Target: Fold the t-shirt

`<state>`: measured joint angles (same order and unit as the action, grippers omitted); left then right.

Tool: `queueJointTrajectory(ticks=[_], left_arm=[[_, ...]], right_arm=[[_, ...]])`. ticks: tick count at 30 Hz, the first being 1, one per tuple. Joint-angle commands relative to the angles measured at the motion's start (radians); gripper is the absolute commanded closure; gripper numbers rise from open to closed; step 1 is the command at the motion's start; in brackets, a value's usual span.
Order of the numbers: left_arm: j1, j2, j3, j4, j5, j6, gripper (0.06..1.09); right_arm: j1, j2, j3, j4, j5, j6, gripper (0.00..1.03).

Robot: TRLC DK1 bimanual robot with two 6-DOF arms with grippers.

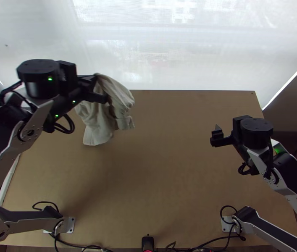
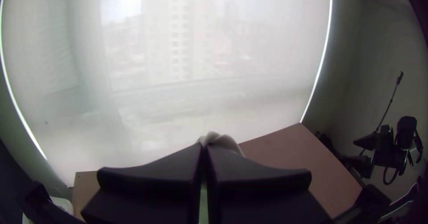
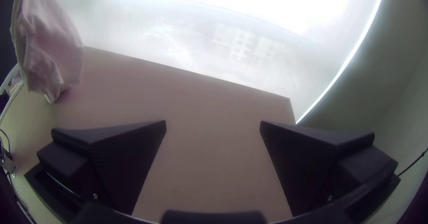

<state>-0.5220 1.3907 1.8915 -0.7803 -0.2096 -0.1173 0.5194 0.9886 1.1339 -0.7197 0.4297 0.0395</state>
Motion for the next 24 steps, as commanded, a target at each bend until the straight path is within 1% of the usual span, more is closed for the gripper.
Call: queueJointTrajectory(ticks=[1,9,13,17,21,24], left_arm=[[-0.251,0.183,0.109,0.035,0.018,-0.012,1.05],[-0.478,0.452,0.374,0.041,0.019,-0.01,1.05],[-0.544,0.521,0.383,0.131,0.019,-0.002,1.05],[-0.576,0.561,0.382,0.158,0.004,-0.004,1.05],[-0.567,0.542,0.334,0.104,-0.031,-0.024,1.05],[-0.535,0.521,0.288,-0.033,-0.047,-0.051,1.05]], right_arm=[[-0.088,-0.007,0.004,-0.017,0.0,-0.003,0.05],[-0.15,-0.002,0.0,-0.029,0.0,0.002,0.05],[-0.163,0.015,-0.002,-0.027,-0.002,0.0,0.05],[-0.163,0.015,-0.02,-0.03,-0.002,-0.001,0.05],[-0.157,0.016,-0.036,-0.046,-0.006,0.002,0.05],[-0.144,0.055,-0.019,-0.078,-0.009,0.022,0.05]])
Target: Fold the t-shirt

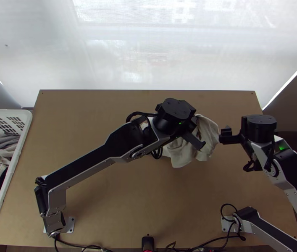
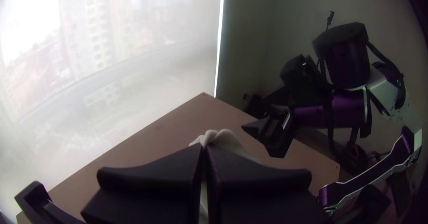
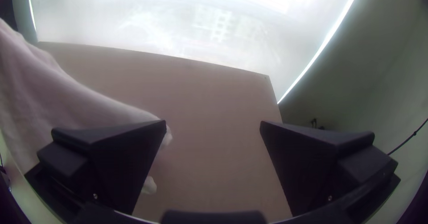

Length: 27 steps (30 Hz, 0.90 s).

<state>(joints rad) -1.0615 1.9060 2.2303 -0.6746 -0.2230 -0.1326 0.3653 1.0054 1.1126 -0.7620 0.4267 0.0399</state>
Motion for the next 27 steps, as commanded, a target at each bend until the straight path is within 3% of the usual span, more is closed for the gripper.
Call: queueJointTrajectory(ticks=[1,4,10,14,23,27], left_arm=[[0.017,0.001,-0.064,-0.189,-0.041,-0.041,1.05],[0.041,-0.039,-0.178,-0.261,-0.13,-0.047,1.05],[0.087,-0.136,-0.426,-0.206,-0.223,-0.044,1.05],[0.12,-0.131,-0.439,-0.183,-0.283,-0.03,1.05],[0.179,-0.087,-0.374,-0.148,-0.306,-0.027,1.05],[0.182,-0.076,-0.353,-0.14,-0.309,-0.027,1.05]], right_arm=[[0.012,0.053,0.012,-0.04,-0.008,0.026,0.05],[0.024,0.088,0.047,-0.04,-0.014,0.063,0.05],[0.112,0.13,0.062,-0.02,-0.016,0.166,0.05],[0.196,0.153,0.033,-0.019,-0.016,0.137,0.05],[0.359,0.21,-0.111,-0.013,-0.02,0.216,0.05],[0.412,0.228,-0.146,-0.011,-0.025,0.198,0.07]])
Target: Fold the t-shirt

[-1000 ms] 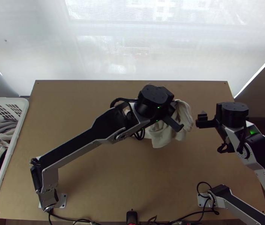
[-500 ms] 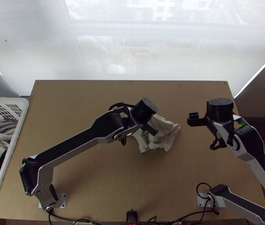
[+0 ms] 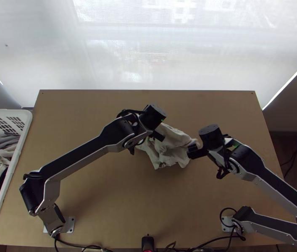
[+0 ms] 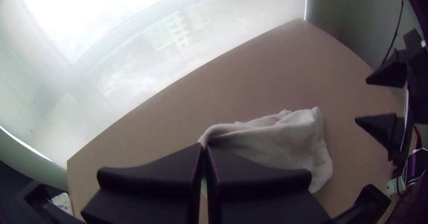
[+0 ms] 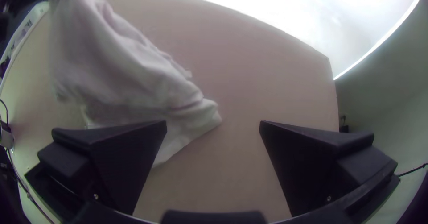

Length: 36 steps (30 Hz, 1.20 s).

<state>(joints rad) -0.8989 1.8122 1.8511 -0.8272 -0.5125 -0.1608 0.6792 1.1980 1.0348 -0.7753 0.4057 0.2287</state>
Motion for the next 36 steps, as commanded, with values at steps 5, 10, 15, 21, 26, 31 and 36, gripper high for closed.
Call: queueJointTrajectory(ticks=[5,10,15,21,26,31,36], left_arm=[[0.018,0.019,0.065,0.013,-0.02,0.0,1.05],[0.026,0.024,0.079,0.013,-0.02,0.001,1.05],[0.026,0.038,0.086,0.014,-0.02,0.0,1.05],[0.025,0.041,0.092,0.013,-0.02,0.0,1.05],[0.025,0.039,0.099,0.011,-0.02,0.0,1.05],[0.026,0.029,0.102,-0.001,-0.021,0.0,1.05],[0.046,0.004,0.102,-0.012,-0.023,0.0,1.05]], right_arm=[[0.164,0.109,-0.045,0.007,-0.004,0.032,0.12],[0.252,0.193,-0.027,0.036,-0.002,0.032,0.12],[0.292,0.267,0.014,0.045,-0.002,0.031,0.16],[0.293,0.354,0.01,0.1,-0.002,0.026,0.16],[0.292,0.408,-0.012,0.185,-0.001,-0.011,0.47],[0.267,0.416,-0.018,0.245,0.018,-0.089,0.9],[0.215,0.341,-0.012,0.254,0.038,-0.163,1.0]])
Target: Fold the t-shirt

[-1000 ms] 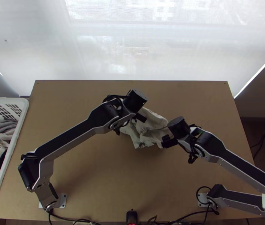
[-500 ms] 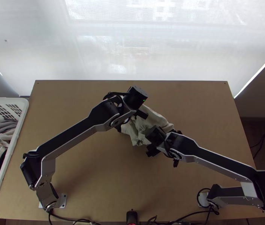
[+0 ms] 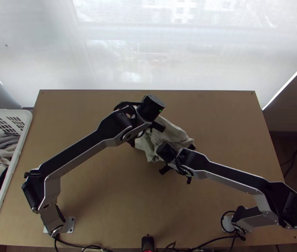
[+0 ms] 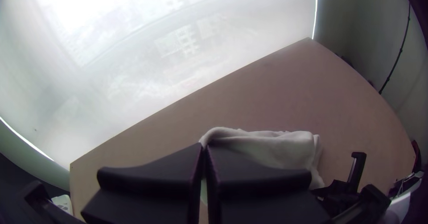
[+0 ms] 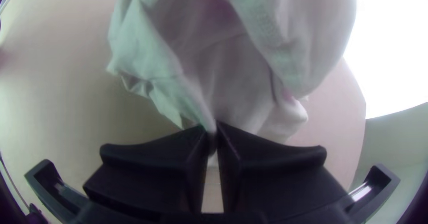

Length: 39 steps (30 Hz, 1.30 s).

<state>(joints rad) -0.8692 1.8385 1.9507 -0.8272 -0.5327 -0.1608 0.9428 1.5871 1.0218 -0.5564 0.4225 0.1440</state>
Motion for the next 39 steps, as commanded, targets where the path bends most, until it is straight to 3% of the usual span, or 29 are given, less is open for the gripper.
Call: queueJointTrajectory(ticks=[1,9,15,27,39], left_arm=[[0.021,-0.028,0.002,-0.013,-0.004,0.0,1.05],[0.111,-0.097,-0.001,-0.03,-0.009,0.0,1.05],[0.202,-0.173,-0.007,-0.049,-0.009,-0.003,1.05],[0.289,-0.372,-0.001,-0.039,-0.01,0.0,1.05],[0.357,-0.552,0.08,0.054,-0.01,0.06,1.02]], right_arm=[[-0.065,-0.068,0.008,0.035,0.019,-0.09,1.0],[-0.207,-0.167,0.198,-0.022,0.018,-0.201,1.0],[-0.245,-0.179,0.391,-0.089,0.018,-0.282,1.0],[-0.188,-0.125,0.804,-0.143,0.018,-0.419,1.0],[-0.085,-0.082,1.034,-0.128,0.018,-0.52,1.0]])
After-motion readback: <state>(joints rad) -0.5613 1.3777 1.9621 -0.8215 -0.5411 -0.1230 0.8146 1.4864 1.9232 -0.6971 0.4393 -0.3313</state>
